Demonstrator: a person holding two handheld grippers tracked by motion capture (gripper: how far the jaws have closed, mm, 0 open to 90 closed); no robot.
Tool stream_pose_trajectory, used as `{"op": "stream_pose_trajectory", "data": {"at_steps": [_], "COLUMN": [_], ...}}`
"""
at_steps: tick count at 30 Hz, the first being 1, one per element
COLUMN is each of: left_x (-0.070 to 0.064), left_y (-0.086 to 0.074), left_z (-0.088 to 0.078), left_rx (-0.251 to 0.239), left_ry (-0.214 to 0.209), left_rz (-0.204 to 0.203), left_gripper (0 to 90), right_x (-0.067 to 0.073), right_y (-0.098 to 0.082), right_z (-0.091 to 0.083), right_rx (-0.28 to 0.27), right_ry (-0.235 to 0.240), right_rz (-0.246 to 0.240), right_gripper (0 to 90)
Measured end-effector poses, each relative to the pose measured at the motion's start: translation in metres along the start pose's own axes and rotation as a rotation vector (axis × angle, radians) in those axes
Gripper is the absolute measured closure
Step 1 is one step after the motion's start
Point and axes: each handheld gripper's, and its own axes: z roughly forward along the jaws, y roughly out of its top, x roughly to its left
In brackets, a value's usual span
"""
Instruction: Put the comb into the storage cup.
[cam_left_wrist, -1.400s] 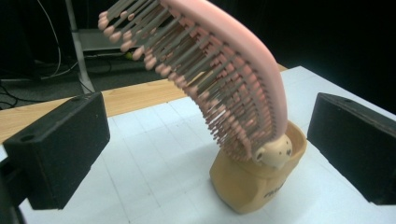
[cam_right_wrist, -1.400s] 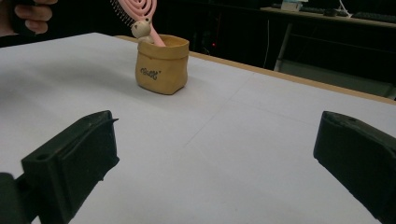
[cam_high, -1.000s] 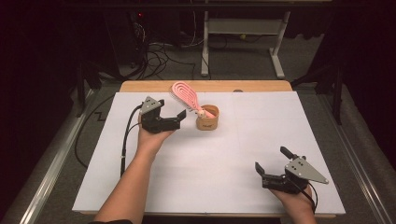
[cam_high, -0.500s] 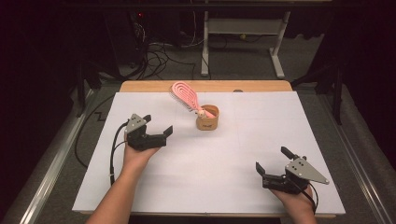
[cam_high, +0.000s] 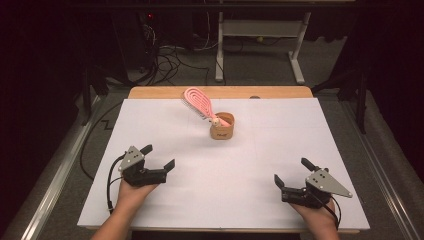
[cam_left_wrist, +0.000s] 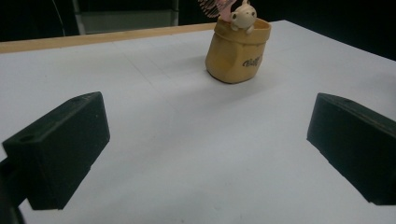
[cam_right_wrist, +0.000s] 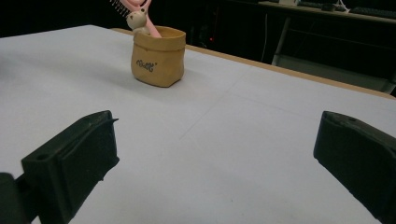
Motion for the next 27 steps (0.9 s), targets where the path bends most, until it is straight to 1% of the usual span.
{"op": "stream_pose_trajectory", "data": {"at_steps": [2,4,5,6,7,8,9,10,11,13,15,16,18,22,23,25,27], "left_x": [-0.006,-0.011,-0.014,-0.016,-0.02,-0.022,-0.023,-0.022,-0.022,-0.022,-0.022,-0.022,-0.021,-0.022,-0.023,-0.023,-0.022], "left_y": [-0.001,-0.002,-0.004,-0.005,-0.008,-0.01,-0.011,-0.011,-0.01,-0.008,-0.007,-0.007,-0.008,-0.008,-0.008,-0.008,-0.008], "left_z": [-0.01,-0.018,-0.023,-0.025,-0.028,-0.031,-0.032,-0.032,-0.033,-0.035,-0.037,-0.037,-0.035,-0.034,-0.034,-0.034,-0.034], "left_rx": [-0.016,-0.034,-0.039,-0.038,-0.029,-0.033,-0.039,-0.035,-0.043,-0.075,-0.088,-0.086,-0.077,-0.066,-0.062,-0.068,-0.062], "left_ry": [-0.005,-0.01,-0.015,-0.011,-0.004,-0.009,-0.018,-0.035,-0.036,-0.036,-0.037,-0.038,-0.04,-0.027,-0.022,-0.024,-0.029], "left_rz": [0.023,0.03,0.045,0.054,0.083,0.093,0.088,0.079,0.077,0.066,0.068,0.071,0.061,0.078,0.088,0.08,0.069], "left_gripper": [0.0,0.0,0.0,0.0,0.0,0.0,0.0,0.0,0.0,0.0,0.0,0.0,0.0,0.0,0.0,0.0,0.0], "right_x": [0.0,-0.001,0.0,0.0,0.0,0.001,0.001,0.001,0.001,0.001,0.001,0.001,0.003,0.001,0.001,0.0,-0.001], "right_y": [0.0,0.0,0.0,0.0,0.0,0.0,-0.001,-0.001,-0.001,-0.001,-0.002,-0.002,-0.002,-0.002,-0.002,-0.002,-0.002], "right_z": [-0.001,-0.001,-0.001,-0.002,-0.002,-0.003,-0.003,-0.003,-0.003,-0.003,-0.002,-0.003,-0.004,-0.007,-0.008,-0.008,-0.008], "right_rx": [0.001,0.004,0.004,0.002,0.002,0.002,-0.001,-0.002,0.002,0.005,0.009,0.011,0.006,0.0,-0.002,-0.002,-0.004], "right_ry": [-0.002,-0.002,-0.002,-0.002,-0.003,-0.006,-0.006,-0.007,-0.012,-0.019,-0.025,-0.026,-0.028,-0.03,-0.027,-0.025,-0.022], "right_rz": [0.001,0.002,0.003,0.004,0.005,0.006,0.007,0.008,0.009,0.019,0.033,0.036,0.036,0.039,0.039,0.036,0.03], "right_gripper": [0.2,0.2,0.3,0.2,0.2,0.3,0.2,0.3,0.3,0.3,0.3,0.2,0.2,0.2,0.2,0.2,0.3]}}
